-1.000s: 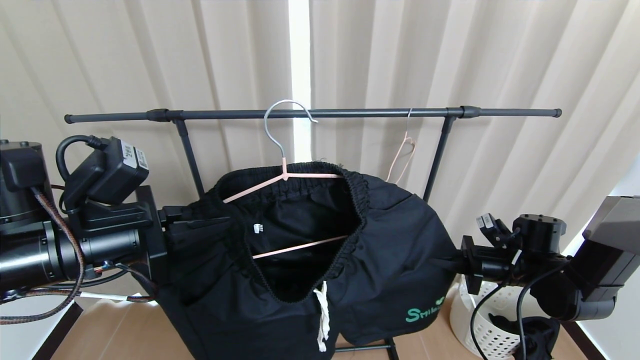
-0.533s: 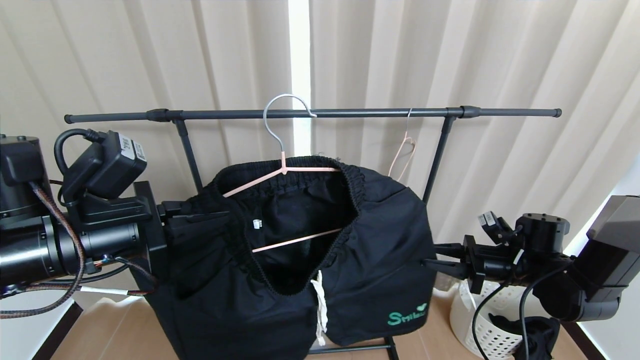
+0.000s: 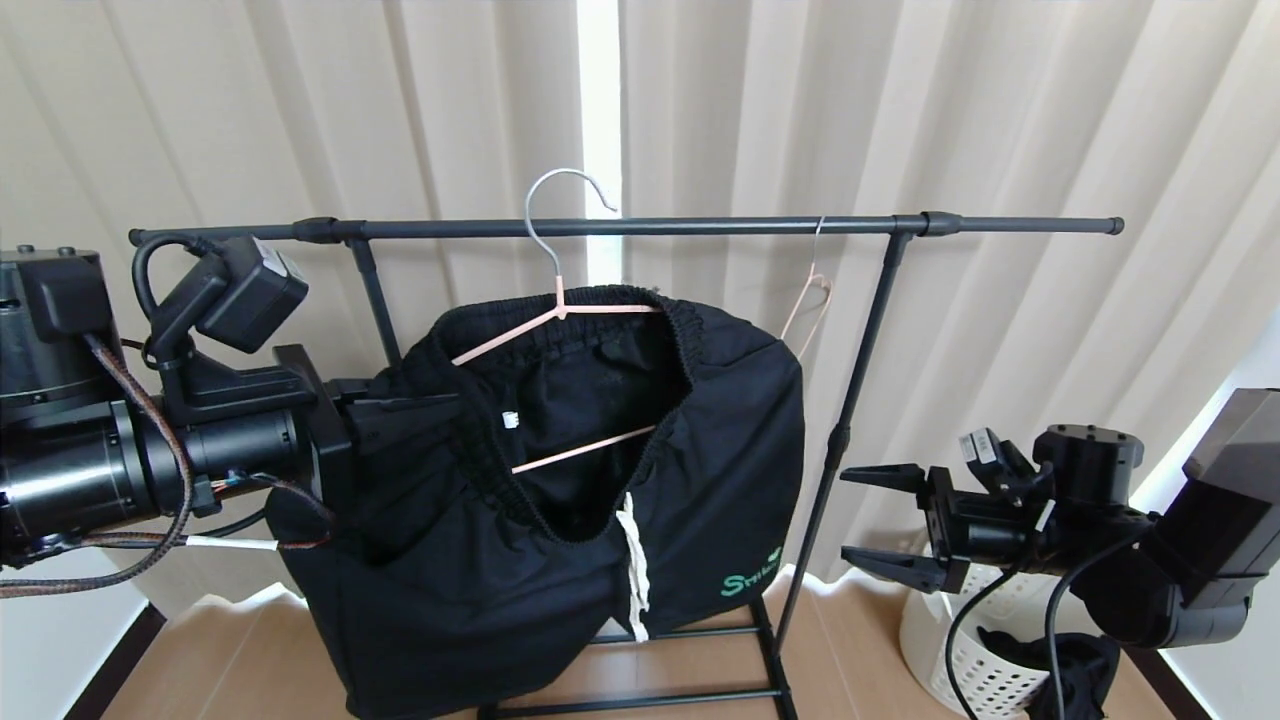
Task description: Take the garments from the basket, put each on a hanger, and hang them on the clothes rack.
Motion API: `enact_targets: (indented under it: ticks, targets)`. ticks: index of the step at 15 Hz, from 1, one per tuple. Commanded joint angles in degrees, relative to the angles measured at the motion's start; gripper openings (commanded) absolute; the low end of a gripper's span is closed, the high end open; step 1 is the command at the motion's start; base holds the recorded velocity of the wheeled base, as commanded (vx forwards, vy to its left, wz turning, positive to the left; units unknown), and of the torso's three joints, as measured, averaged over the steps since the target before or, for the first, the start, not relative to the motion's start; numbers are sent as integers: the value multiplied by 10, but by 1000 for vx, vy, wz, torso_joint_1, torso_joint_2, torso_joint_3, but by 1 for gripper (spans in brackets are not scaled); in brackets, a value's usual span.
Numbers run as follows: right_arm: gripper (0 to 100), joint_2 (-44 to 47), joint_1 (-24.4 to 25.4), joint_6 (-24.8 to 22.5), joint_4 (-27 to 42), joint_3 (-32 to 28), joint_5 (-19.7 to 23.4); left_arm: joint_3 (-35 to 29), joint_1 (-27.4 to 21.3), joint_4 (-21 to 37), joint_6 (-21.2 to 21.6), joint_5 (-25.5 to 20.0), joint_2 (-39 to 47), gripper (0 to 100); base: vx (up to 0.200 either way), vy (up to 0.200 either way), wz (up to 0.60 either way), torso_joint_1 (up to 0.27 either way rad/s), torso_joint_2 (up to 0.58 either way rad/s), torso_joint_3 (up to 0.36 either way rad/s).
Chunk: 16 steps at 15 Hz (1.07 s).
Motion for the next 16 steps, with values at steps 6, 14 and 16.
enact_targets:
  ticks: [6, 14, 16]
  targets:
    - [100, -170, 96, 168, -2, 16, -186, 5, -4, 5, 4, 30, 42, 0, 0, 0, 0, 0, 0, 0]
    - [100, -216, 128, 221, 2, 4, -255, 15, -36, 6, 65, 150, 129, 0, 0, 0, 0, 0, 0, 0]
    - [100, -215, 128, 221, 2, 4, -255, -2, -47, 3, 61, 196, 170, 0, 0, 0, 0, 0, 0, 0]
